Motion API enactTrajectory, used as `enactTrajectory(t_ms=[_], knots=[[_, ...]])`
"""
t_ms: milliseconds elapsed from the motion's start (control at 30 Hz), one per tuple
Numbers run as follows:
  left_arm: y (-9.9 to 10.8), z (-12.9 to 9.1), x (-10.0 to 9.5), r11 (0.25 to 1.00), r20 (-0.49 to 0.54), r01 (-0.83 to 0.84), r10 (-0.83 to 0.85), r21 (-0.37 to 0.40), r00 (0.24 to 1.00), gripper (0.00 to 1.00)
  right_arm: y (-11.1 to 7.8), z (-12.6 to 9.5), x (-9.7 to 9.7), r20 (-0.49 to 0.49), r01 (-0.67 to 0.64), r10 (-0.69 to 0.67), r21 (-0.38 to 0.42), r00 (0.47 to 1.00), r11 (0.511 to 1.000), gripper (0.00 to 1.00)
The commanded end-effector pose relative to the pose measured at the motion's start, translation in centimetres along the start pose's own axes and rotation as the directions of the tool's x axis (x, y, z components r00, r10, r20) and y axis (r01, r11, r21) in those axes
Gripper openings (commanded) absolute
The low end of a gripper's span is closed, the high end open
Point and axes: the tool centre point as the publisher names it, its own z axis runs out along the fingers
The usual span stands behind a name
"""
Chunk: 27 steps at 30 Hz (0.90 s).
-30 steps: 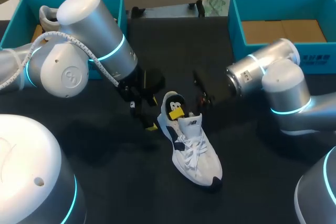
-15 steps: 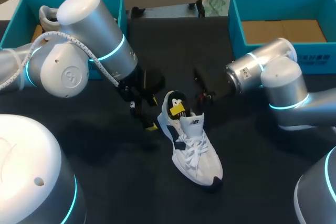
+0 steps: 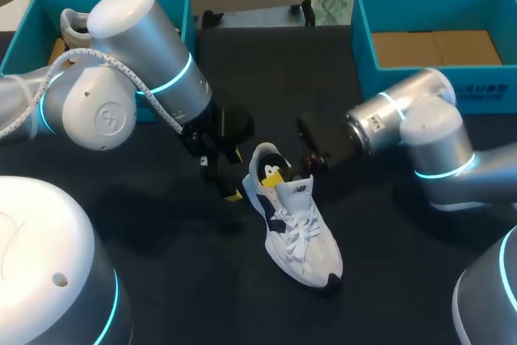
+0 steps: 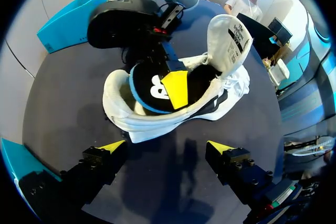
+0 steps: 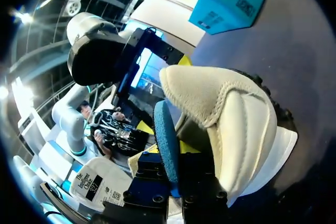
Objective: Take the shoe out of the shoebox, open the shoe tongue, remove and reinsert the insole, then place the shoe into the shoebox
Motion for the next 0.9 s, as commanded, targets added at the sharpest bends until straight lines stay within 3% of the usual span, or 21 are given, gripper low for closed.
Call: enactTrajectory(t_ms=[33,100,133,400,567,667,733,900], knots=[[0.0,0.1,0.0,1.000,0.001,0.000,0.000,-0.002,1.000,1.00,-0.7,-0.3,0.9,0.025,0.024,-0.023,-0.027,0.999,0.999,0.25],[0.0,0.1,0.0,1.000,0.001,0.000,0.000,-0.002,1.000,1.00,-0.3,-0.5,1.3,0.034,0.047,-0.047,-0.027,0.998,0.998,0.62],[0.0,0.1,0.0,1.000,0.001,0.000,0.000,-0.002,1.000,1.00,0.0,-0.5,1.5,0.039,0.059,-0.058,-0.022,0.998,0.998,0.64],[0.0,0.1,0.0,1.000,0.001,0.000,0.000,-0.002,1.000,1.00,1.8,-0.6,2.2,0.052,0.114,-0.115,0.023,0.992,0.993,0.55],[0.0,0.1,0.0,1.000,0.001,0.000,0.000,-0.002,1.000,1.00,2.4,-1.0,1.5,0.041,0.116,-0.117,0.019,0.992,0.993,0.45],[0.0,0.1,0.0,1.000,0.001,0.000,0.000,-0.002,1.000,1.00,2.7,-1.0,1.0,0.027,0.114,-0.114,0.014,0.993,0.993,0.28],[0.0,0.1,0.0,1.000,0.001,0.000,0.000,-0.002,1.000,1.00,2.7,-0.9,0.7,0.019,0.110,-0.110,0.012,0.994,0.994,0.00],[0.0,0.1,0.0,1.000,0.001,0.000,0.000,-0.002,1.000,1.00,2.4,-0.7,0.1,0.016,0.079,-0.080,0.014,0.997,0.997,0.00]])
